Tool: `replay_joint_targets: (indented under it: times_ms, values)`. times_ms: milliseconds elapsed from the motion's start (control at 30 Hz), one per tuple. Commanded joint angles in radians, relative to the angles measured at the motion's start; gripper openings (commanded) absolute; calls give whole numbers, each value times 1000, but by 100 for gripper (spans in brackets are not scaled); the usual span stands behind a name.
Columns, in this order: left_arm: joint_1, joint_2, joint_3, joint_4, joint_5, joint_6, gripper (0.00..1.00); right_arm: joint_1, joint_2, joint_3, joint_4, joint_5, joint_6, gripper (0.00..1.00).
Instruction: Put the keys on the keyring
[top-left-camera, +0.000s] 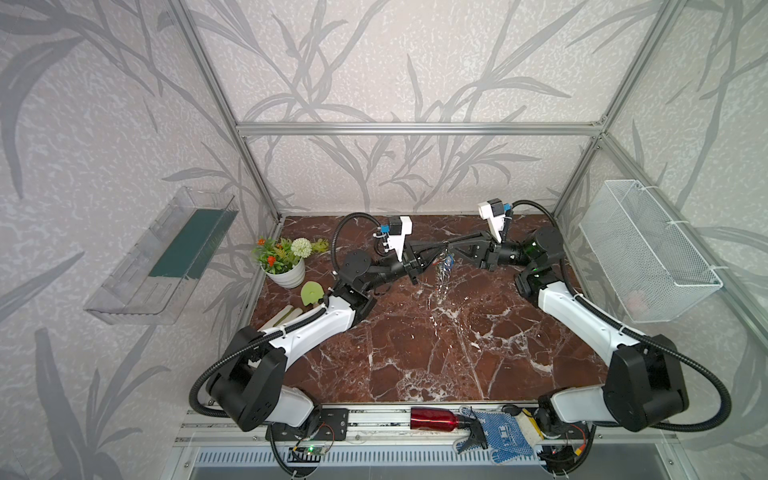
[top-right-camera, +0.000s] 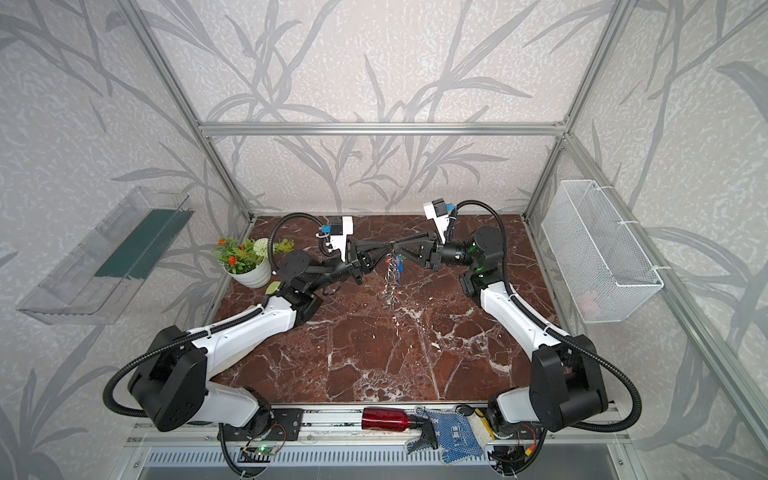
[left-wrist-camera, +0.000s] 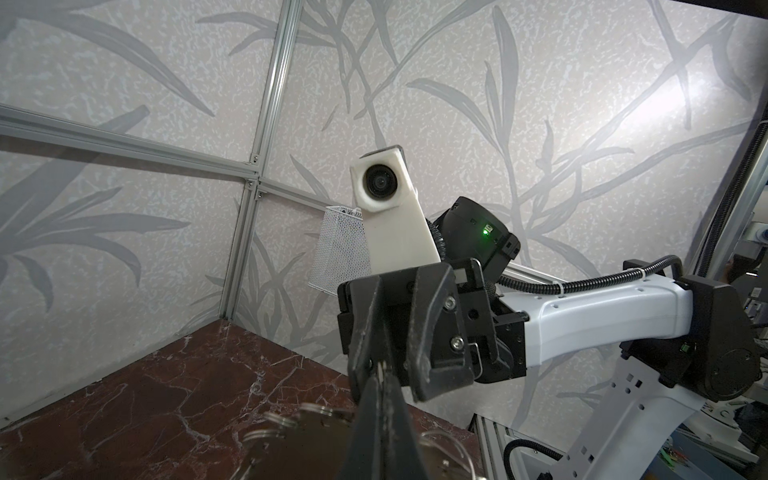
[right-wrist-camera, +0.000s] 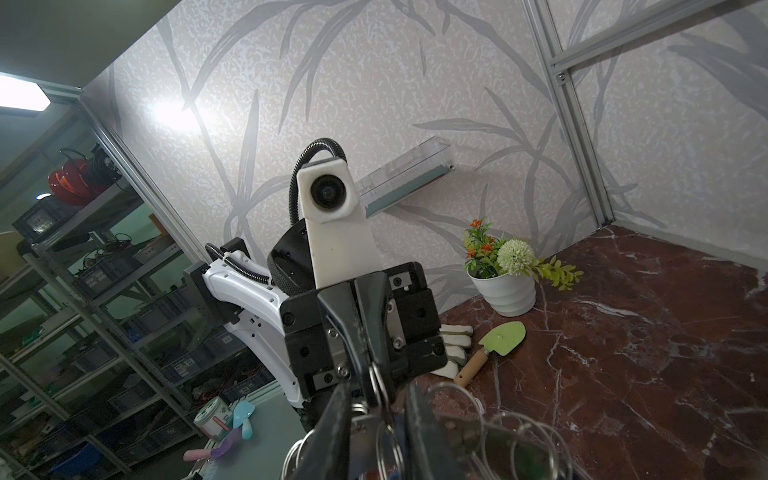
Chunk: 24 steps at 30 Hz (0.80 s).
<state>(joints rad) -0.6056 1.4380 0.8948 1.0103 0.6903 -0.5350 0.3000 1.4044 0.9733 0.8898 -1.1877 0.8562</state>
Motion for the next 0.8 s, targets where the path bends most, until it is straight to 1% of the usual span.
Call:
replay_joint_targets:
  times_ms: [0,167,333,433,467,600,767]
  values:
    - [4,-10,36,90,6,-12,0,4,-3,3,26,-18,-5,20]
    - [4,-12,36,91,1,-14,0,5,2,2,26,-21,-3,14]
    - [4,-13,38,87,4,-14,0,8,8,2,25,-27,-2,16]
    - [3,-14,37,87,4,-13,0,8,11,1,25,-29,-2,15]
    - [4,-13,37,86,2,-12,0,8,12,1,25,-28,-2,14]
    - [5,-18,35,76,-2,-6,0,9,16,-1,23,-30,0,0]
    - [26,-37,28,48,12,-27,0,8,16,3,14,-29,-8,0]
